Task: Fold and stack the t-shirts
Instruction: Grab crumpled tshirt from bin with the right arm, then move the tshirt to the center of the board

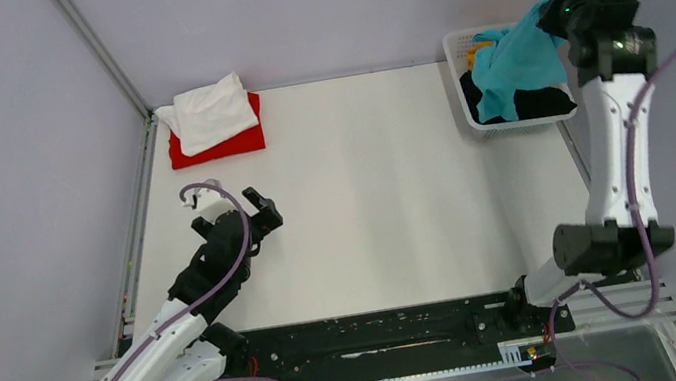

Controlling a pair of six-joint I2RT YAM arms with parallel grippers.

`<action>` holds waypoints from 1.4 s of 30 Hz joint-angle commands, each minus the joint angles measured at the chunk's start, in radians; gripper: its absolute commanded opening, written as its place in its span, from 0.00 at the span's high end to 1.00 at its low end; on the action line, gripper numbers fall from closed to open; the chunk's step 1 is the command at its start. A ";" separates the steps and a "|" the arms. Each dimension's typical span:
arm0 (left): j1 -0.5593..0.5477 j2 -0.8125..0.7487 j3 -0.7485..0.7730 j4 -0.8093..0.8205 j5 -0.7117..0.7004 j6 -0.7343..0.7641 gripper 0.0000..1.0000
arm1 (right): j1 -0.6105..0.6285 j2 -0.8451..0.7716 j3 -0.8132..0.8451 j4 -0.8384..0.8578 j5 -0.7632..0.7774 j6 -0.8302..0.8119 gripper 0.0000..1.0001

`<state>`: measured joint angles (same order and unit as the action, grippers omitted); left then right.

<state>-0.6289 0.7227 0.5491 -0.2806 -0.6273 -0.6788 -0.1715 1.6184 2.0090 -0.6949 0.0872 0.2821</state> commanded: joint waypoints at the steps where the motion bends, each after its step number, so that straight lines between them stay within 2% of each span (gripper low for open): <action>1: 0.003 -0.039 -0.004 0.016 0.024 -0.016 0.01 | -0.003 -0.152 0.065 0.095 -0.262 0.070 1.00; 4: 0.001 -0.061 -0.010 0.019 0.042 -0.016 0.01 | 0.019 -0.174 0.138 0.061 -0.454 0.118 1.00; 6: 0.001 -0.072 -0.010 0.014 0.049 -0.017 0.01 | 0.077 -0.170 0.195 0.018 -0.553 0.111 1.00; 11: 0.002 -0.106 -0.012 -0.008 0.054 -0.029 0.01 | 0.323 -0.147 0.303 -0.101 -0.618 0.046 1.00; 16: 0.001 -0.153 -0.004 -0.087 0.010 -0.093 0.01 | 0.508 -0.157 0.275 -0.106 -0.667 0.040 1.00; 18: 0.001 -0.182 0.000 -0.115 0.002 -0.112 0.01 | 0.553 -0.192 0.196 -0.082 -0.669 0.040 1.00; 21: 0.002 -0.212 0.008 -0.160 -0.002 -0.152 0.01 | 0.566 -0.303 -0.030 -0.036 -0.610 0.110 1.00; 25: 0.001 -0.235 0.018 -0.215 -0.008 -0.191 0.01 | 0.564 -0.523 -0.582 0.198 -0.462 0.214 0.98; 28: 0.002 -0.235 0.016 -0.218 0.027 -0.195 0.01 | 0.558 -0.599 -0.857 0.219 -0.303 0.263 0.89; 30: 0.001 -0.221 0.012 -0.211 0.068 -0.192 0.01 | 0.529 -0.582 -0.983 0.209 -0.215 0.283 0.84; 31: 0.001 -0.208 0.009 -0.207 0.094 -0.190 0.01 | 0.500 -0.555 -1.019 0.191 -0.194 0.290 0.79; 33: 0.001 -0.171 0.002 -0.195 0.164 -0.173 0.01 | 0.445 -0.491 -1.048 0.144 -0.155 0.270 0.48; 36: 0.003 -0.093 -0.032 -0.152 0.303 -0.141 0.01 | 0.428 -0.440 -1.034 0.044 0.032 0.238 0.06; 37: 0.002 -0.065 -0.048 -0.136 0.348 -0.134 0.01 | 0.428 -0.444 -1.040 0.026 0.072 0.236 0.01; 42: -0.003 0.112 -0.083 -0.032 0.484 -0.083 0.01 | 0.427 -0.590 -1.183 0.033 0.150 0.270 0.00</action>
<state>-0.6289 0.7303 0.4820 -0.4191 -0.3035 -0.8143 0.2554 1.1530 0.9104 -0.6415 0.0902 0.5293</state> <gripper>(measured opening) 0.989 0.993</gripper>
